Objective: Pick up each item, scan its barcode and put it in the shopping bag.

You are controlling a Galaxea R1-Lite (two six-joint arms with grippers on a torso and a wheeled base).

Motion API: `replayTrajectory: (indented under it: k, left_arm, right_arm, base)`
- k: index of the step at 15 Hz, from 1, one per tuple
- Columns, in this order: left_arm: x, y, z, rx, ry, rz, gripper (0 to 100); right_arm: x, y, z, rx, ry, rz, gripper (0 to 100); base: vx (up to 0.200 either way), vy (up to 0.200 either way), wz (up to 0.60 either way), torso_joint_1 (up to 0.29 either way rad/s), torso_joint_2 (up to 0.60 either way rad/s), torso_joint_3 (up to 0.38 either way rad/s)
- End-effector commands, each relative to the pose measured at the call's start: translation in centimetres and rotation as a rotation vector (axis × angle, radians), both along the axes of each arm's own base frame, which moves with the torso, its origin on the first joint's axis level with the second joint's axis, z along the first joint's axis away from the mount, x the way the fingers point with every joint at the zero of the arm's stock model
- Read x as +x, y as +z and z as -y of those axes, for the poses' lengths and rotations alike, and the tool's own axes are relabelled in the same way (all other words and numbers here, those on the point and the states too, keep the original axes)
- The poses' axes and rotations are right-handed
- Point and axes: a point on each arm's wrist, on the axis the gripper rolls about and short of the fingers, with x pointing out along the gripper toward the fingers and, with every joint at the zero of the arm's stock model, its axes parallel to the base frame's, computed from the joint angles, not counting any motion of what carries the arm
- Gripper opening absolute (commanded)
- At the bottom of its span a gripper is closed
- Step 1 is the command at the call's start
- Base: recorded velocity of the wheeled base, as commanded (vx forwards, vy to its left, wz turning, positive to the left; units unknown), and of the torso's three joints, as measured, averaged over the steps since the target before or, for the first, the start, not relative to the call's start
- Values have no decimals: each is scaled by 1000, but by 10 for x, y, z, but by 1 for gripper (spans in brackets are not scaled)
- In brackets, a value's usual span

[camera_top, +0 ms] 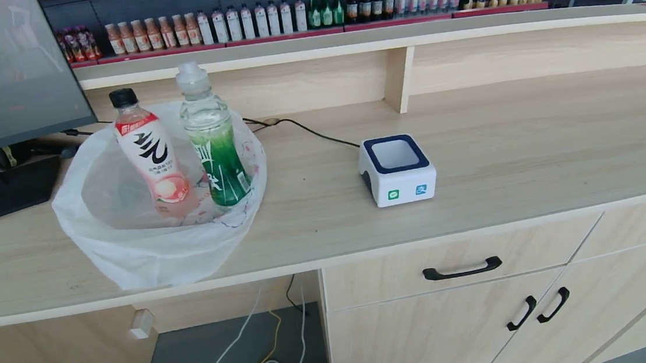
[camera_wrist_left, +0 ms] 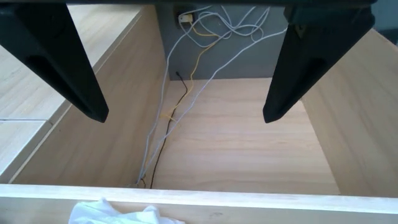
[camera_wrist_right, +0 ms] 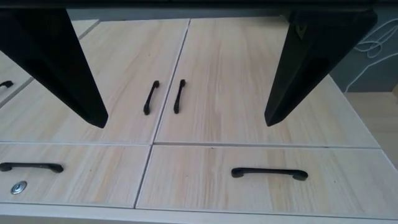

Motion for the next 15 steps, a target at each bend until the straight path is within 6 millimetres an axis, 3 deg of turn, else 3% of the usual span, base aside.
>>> replayTrajectory:
  k: [1, 4, 15]
  left_arm:
    - [0, 0, 0, 0, 1, 0, 100]
    - [0, 0, 0, 0, 1, 0, 100]
    - [0, 0, 0, 1, 1, 0, 100]
  right_arm:
    - [0, 0, 0, -1, 0, -1, 100]
    - [0, 0, 0, -1, 0, -1, 100]
    - [0, 0, 0, 2, -3, -1, 100]
  base:
    - [0, -200, 0, 2, 2, -2]
    - [0, -200, 0, 1, 4, 4]
    - [0, 0, 0, 0, 0, 0]
